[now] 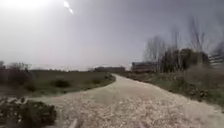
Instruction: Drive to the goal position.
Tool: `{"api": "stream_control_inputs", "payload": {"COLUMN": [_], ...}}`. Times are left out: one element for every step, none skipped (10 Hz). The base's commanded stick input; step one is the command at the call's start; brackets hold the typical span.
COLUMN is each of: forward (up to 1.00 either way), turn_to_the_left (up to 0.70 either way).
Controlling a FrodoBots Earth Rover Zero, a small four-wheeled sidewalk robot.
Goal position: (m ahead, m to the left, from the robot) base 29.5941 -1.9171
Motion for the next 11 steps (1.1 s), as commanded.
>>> {"api": "stream_control_inputs", "payload": {"forward": [1.0,1.0,1.0,1.0,1.0,1.0,1.0,1.0,1.0,1.0,1.0], "turn_to_the_left": [0.0,0.0,0.0,0.0,-0.39,-0.31,-0.24,-0.15,-0.05,-0.03,-0.09]}}
